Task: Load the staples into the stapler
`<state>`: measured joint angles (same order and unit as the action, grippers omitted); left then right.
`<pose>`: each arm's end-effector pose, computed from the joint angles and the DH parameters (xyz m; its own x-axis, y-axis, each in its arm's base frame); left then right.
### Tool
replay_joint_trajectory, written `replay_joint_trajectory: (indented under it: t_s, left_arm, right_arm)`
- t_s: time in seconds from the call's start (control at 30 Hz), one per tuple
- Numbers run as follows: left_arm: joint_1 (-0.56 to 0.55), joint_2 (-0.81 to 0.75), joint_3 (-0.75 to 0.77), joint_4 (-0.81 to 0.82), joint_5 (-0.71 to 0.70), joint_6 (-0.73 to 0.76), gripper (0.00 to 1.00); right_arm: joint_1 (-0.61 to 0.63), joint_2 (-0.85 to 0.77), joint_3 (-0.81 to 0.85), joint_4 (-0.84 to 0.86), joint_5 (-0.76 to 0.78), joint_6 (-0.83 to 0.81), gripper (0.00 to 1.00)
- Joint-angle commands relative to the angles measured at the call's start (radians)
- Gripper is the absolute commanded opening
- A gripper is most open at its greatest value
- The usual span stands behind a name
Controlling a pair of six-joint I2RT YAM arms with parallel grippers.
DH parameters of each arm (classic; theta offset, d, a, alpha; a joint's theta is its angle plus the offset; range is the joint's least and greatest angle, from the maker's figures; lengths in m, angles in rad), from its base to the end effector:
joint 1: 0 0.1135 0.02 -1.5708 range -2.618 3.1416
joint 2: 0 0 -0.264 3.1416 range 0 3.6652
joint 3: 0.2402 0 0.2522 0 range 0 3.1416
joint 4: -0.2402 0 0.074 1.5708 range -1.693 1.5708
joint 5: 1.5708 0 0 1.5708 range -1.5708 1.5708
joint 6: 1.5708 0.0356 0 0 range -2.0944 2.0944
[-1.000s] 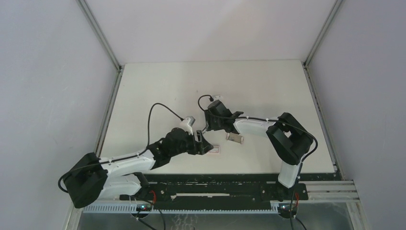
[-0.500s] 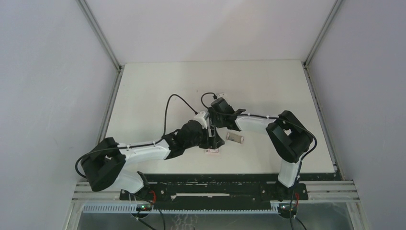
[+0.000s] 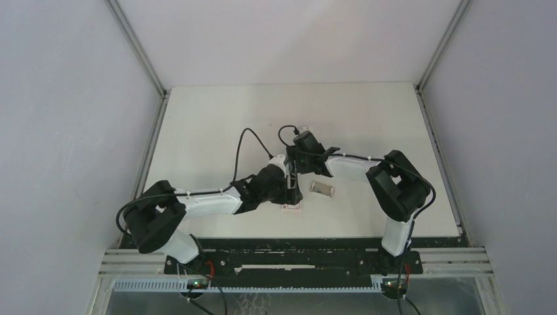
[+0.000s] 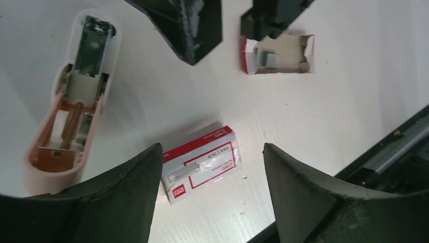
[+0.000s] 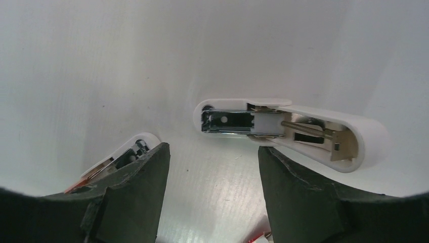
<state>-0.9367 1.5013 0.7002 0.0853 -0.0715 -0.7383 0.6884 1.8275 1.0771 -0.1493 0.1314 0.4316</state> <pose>0.1785 -0.2385 0.1708 -0.8069 -0.0359 -0.5896 0.3090 0.8250 -0.4732 0.2926 0.2347 0.1601 -0.7865 -0.1100 -0.6077 -0.2619 0.9505 0.1669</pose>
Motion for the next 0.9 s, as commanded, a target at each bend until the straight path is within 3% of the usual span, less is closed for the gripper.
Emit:
replay_joint_trajectory:
  t_s: [0.0,0.43,0.87]
  left_arm:
    - [-0.002,0.017,0.062,-0.045,-0.076,0.057,0.77]
    - [0.01,0.07,0.107,-0.048,-0.133,0.137,0.79]
    - [0.021,0.079,0.084,-0.016,-0.105,0.151,0.8]
  right_arm:
    - [-0.001,-0.046,0.031,0.05,-0.09,-0.028,0.64]
    - [-0.012,-0.17,0.015,0.047,-0.205,0.014,0.64]
    - [-0.022,-0.366,-0.026,0.003,-0.163,0.008,0.64]
